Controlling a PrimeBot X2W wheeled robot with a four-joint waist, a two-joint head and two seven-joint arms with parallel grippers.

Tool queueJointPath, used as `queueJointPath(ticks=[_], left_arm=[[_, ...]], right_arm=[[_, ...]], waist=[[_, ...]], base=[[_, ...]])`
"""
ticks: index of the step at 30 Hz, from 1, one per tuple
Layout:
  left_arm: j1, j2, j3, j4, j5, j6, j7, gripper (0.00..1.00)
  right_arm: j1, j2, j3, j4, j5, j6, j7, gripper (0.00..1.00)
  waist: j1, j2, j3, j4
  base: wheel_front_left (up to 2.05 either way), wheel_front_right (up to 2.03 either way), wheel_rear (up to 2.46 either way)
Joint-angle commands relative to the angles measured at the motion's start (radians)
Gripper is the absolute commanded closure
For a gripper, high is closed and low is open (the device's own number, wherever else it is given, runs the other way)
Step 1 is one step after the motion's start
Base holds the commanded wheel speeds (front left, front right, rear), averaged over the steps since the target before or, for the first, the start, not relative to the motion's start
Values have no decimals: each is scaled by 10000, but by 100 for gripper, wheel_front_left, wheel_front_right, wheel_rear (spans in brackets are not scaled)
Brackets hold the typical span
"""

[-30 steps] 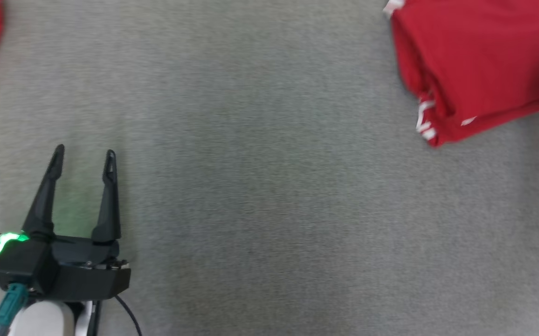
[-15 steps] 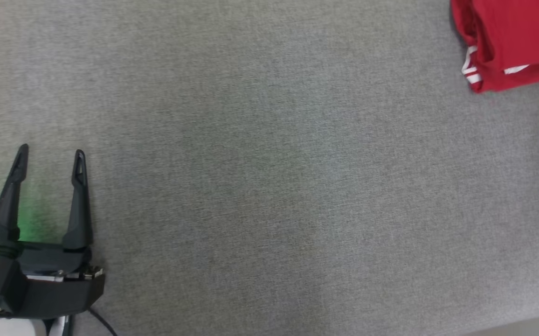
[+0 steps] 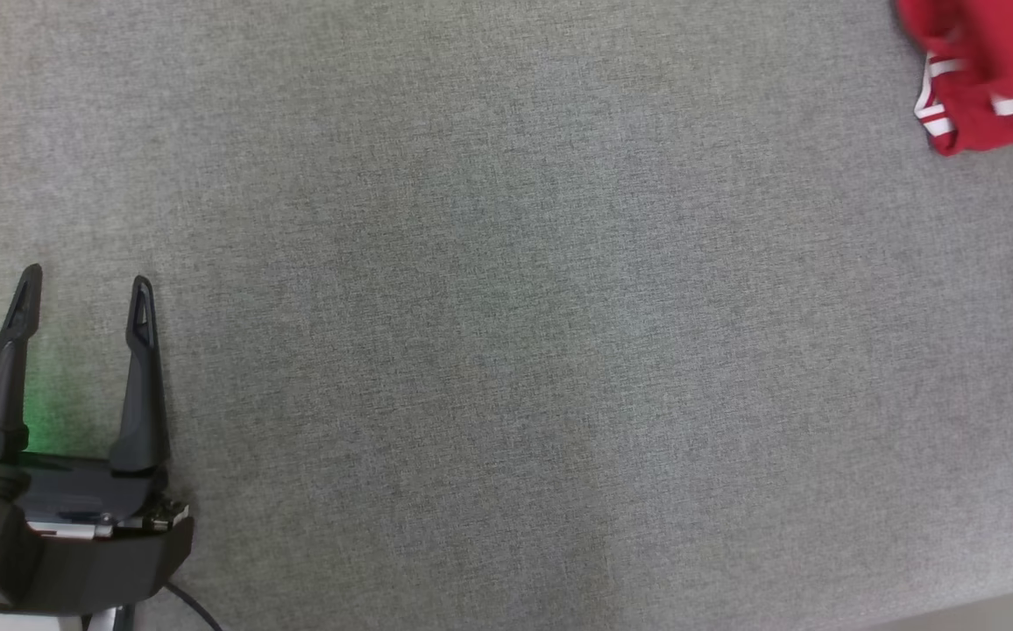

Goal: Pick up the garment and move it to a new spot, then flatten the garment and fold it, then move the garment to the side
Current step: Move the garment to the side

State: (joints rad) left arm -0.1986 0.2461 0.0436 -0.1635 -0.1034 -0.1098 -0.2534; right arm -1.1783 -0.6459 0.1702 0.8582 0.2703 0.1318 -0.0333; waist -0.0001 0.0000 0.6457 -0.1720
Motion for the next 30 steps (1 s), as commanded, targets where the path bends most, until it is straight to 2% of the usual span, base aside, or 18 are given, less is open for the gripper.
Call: queueJointPath(ticks=[1, 7, 13, 20, 30], left_arm=[[113, 15, -17, 169, -40, 39, 28, 0], [209, -242, -46, 596, -276, 123, -41, 0], [525, -532, 98, 1133, -440, 261, -112, 0], [1183, -807, 416, 1330, -511, 339, -118, 0], [1794, -1210, 430, 1567, -390, 299, -120, 0]], right_arm=[[-114, 30, -29, 75, -89, -20, -194, 0], [-103, 312, 69, 141, -54, -20, -988, 0], [557, 1103, 142, -471, 285, -20, -1825, 0], [2019, 1987, 4, -1352, 302, -20, -2158, 0], [4448, 2847, -320, -2561, 389, -20, -2134, 0]], waist=[[1, 0, 5, 33], [1, 0, -476, 202], [1, 0, -1715, 502], [1, 0, -3116, 711], [1, 0, -4394, 1036]], base=[[0, 0, 0], [0, 0, 0], [0, 0, 0], [0, 0, 0], [0, 0, 0]])
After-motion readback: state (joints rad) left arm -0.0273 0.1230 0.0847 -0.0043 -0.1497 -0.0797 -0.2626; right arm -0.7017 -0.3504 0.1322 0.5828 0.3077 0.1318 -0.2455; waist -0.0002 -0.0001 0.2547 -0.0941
